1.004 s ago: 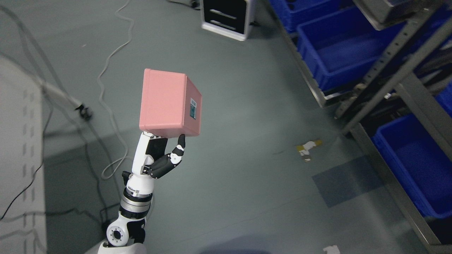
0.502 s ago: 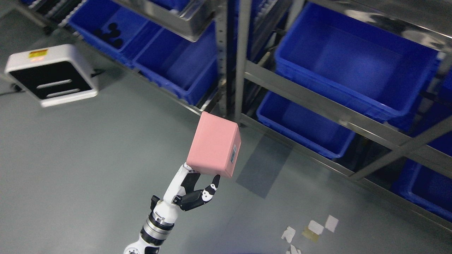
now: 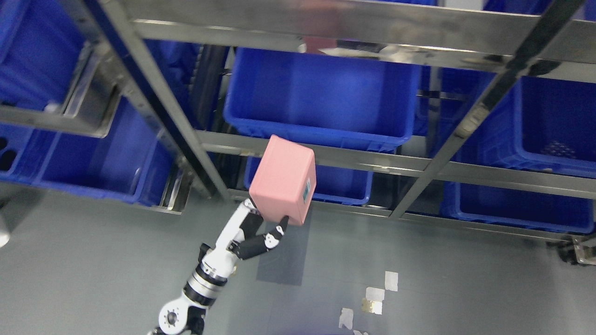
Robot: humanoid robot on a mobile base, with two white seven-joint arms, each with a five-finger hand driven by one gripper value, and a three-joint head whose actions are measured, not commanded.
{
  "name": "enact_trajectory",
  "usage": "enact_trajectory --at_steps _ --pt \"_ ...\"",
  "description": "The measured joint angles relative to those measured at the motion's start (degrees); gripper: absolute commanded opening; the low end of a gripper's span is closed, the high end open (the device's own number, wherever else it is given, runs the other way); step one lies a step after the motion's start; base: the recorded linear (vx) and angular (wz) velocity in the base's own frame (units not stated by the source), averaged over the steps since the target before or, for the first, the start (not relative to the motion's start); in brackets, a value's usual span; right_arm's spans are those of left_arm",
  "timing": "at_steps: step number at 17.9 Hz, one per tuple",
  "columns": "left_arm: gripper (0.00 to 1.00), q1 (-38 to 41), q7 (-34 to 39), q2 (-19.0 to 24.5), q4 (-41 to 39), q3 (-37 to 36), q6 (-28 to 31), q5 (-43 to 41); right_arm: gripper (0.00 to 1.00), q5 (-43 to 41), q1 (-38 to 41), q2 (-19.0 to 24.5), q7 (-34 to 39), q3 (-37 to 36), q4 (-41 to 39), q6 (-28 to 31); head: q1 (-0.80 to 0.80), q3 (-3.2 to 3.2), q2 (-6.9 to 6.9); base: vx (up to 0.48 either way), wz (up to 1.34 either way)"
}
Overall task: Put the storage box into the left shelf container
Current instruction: 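Extend the left hand into the blue bin and lower the pink box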
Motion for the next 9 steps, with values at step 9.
enact_trajectory --at_steps 9 --pt "0.04 -11.5 0.1 0.0 2.2 6.2 16.8 -2.6 1.00 0.0 0.0 0.0 0.0 0.0 0.0 0.0 0.00 0.00 -0.02 0.156 -0.26"
